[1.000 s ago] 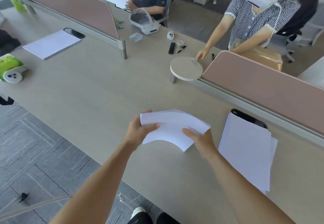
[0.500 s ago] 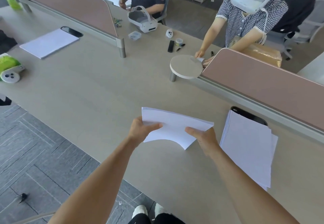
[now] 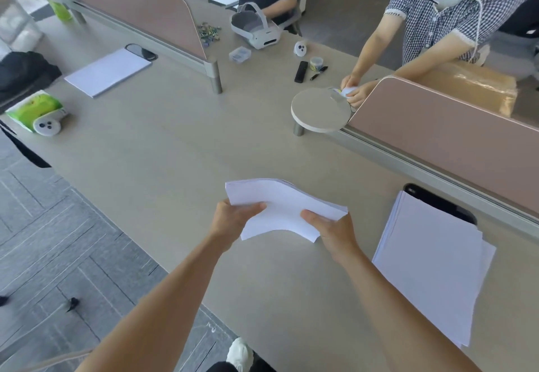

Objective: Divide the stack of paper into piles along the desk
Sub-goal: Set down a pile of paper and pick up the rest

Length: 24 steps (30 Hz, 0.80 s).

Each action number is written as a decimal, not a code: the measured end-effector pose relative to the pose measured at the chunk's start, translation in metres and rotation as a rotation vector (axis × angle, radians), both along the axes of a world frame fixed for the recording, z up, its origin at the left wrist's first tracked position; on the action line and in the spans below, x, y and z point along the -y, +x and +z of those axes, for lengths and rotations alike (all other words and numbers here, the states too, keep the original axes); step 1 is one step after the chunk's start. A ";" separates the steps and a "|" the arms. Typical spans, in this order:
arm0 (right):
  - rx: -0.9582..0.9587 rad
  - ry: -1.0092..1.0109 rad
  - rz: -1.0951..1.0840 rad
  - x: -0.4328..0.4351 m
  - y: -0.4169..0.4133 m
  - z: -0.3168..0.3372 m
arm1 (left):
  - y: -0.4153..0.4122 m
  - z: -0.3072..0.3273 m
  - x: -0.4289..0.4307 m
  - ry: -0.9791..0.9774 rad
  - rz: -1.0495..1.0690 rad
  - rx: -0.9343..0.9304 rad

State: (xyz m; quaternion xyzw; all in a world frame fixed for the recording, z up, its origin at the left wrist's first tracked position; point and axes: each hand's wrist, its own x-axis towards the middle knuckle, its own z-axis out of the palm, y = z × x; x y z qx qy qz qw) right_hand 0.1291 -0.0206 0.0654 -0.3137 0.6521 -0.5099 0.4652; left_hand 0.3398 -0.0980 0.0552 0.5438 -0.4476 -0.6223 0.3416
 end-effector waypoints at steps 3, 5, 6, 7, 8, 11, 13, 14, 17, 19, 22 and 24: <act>0.019 -0.048 0.003 0.008 -0.001 0.012 | -0.002 0.011 0.005 -0.028 0.035 0.007; 0.013 -0.092 0.017 0.015 0.001 0.024 | 0.001 0.022 0.009 -0.059 0.055 0.003; 0.008 -0.113 0.027 0.020 0.003 0.031 | 0.003 0.027 0.012 -0.073 0.069 0.002; 0.008 -0.128 0.038 0.024 0.007 0.039 | 0.007 0.033 0.015 -0.091 0.088 0.001; 0.003 -0.141 0.056 0.029 0.012 0.047 | 0.012 0.040 0.019 -0.109 0.109 -0.002; -0.006 -0.134 0.093 0.044 0.032 0.065 | 0.033 0.056 0.031 -0.153 0.144 -0.023; -0.021 -0.121 0.120 0.052 0.050 0.073 | 0.051 0.063 0.039 -0.175 0.168 -0.037; -0.035 -0.124 0.136 0.056 0.059 0.075 | 0.061 0.067 0.043 -0.185 0.175 -0.043; -0.079 -0.144 0.169 0.063 0.093 0.085 | 0.096 0.072 0.057 -0.208 0.164 -0.070; -0.185 -0.229 0.177 0.066 0.116 0.091 | 0.123 0.075 0.067 -0.219 0.132 -0.136; -0.289 -0.264 0.178 0.070 0.150 0.093 | 0.166 0.081 0.086 -0.224 0.086 -0.234; -0.353 -0.237 0.193 0.076 0.172 0.094 | 0.194 0.083 0.098 -0.204 0.057 -0.285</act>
